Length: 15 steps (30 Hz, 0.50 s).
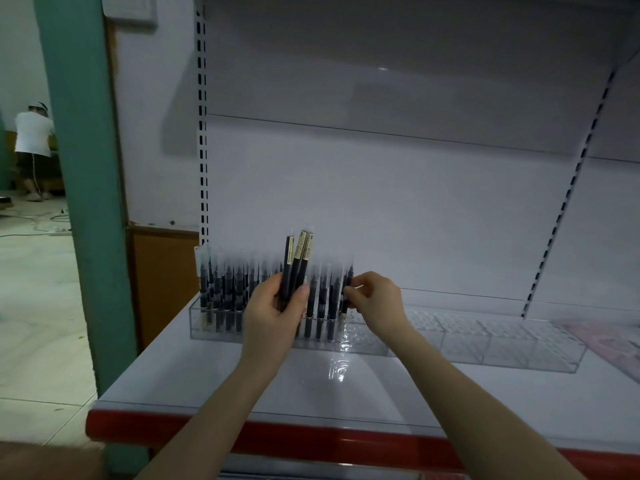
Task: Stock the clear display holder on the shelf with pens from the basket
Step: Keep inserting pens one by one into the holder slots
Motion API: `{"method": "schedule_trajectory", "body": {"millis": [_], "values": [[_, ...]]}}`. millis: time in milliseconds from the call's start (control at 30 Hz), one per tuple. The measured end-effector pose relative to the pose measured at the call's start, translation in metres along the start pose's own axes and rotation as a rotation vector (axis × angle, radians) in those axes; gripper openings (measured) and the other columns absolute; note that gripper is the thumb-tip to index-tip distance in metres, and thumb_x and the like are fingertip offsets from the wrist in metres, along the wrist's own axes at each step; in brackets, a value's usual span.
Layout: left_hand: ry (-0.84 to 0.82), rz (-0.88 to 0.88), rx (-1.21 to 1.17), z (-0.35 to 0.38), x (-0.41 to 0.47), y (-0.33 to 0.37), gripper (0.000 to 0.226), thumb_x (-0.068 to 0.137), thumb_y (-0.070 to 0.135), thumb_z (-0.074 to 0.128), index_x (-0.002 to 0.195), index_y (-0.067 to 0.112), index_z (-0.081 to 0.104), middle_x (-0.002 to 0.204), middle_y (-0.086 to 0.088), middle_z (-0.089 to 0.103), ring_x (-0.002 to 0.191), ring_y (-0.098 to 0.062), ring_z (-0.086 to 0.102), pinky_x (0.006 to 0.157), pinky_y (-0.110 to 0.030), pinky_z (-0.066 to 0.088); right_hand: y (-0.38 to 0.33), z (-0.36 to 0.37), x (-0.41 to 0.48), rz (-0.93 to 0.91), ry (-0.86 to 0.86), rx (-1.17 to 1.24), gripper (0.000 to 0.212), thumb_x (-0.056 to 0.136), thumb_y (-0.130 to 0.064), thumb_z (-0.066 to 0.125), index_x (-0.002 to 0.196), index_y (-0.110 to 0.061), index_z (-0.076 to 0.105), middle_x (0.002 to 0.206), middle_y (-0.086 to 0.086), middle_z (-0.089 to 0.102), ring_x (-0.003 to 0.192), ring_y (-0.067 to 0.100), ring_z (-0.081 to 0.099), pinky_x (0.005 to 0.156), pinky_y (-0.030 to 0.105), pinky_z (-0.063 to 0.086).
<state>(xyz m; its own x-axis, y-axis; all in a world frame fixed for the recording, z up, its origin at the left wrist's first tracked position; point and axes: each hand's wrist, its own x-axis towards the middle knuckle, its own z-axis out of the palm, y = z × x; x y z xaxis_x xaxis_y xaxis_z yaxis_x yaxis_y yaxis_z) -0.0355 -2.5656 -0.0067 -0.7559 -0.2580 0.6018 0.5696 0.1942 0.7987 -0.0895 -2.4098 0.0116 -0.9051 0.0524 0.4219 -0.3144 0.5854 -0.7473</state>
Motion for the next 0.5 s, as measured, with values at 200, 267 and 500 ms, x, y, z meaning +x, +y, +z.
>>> {"method": "schedule_trajectory", "body": {"millis": [200, 267, 500], "values": [[-0.061, -0.075, -0.114, -0.002, 0.0, 0.01, 0.013, 0.088, 0.007, 0.059, 0.092, 0.018, 0.064, 0.078, 0.0, 0.066, 0.07, -0.006, 0.066, 0.065, -0.024, 0.056, 0.001, 0.002, -0.003, 0.04, -0.05, -0.071, 0.025, 0.088, -0.016, 0.062, 0.108, -0.002, 0.06, 0.096, 0.014, 0.067, 0.089, 0.025, 0.063, 0.081, 0.029, 0.05], [-0.069, -0.128, -0.207, -0.002, 0.0, 0.012, 0.012, 0.088, 0.006, 0.059, 0.092, 0.016, 0.062, 0.081, -0.002, 0.067, 0.071, -0.009, 0.069, 0.063, -0.023, 0.057, -0.002, -0.002, -0.006, 0.064, -0.074, -0.065, 0.035, 0.087, -0.019, 0.065, 0.116, -0.002, 0.057, 0.098, 0.011, 0.066, 0.086, 0.019, 0.06, 0.075, 0.023, 0.046], [-0.127, -0.16, -0.338, 0.001, -0.007, 0.024, 0.011, 0.088, 0.002, 0.057, 0.092, 0.013, 0.057, 0.08, -0.007, 0.067, 0.071, -0.016, 0.071, 0.062, -0.025, 0.057, -0.035, -0.029, -0.034, 0.022, 0.036, 0.414, 0.009, 0.089, -0.023, 0.06, 0.091, -0.015, 0.063, 0.081, 0.0, 0.068, 0.076, 0.012, 0.068, 0.072, 0.027, 0.057]]}}
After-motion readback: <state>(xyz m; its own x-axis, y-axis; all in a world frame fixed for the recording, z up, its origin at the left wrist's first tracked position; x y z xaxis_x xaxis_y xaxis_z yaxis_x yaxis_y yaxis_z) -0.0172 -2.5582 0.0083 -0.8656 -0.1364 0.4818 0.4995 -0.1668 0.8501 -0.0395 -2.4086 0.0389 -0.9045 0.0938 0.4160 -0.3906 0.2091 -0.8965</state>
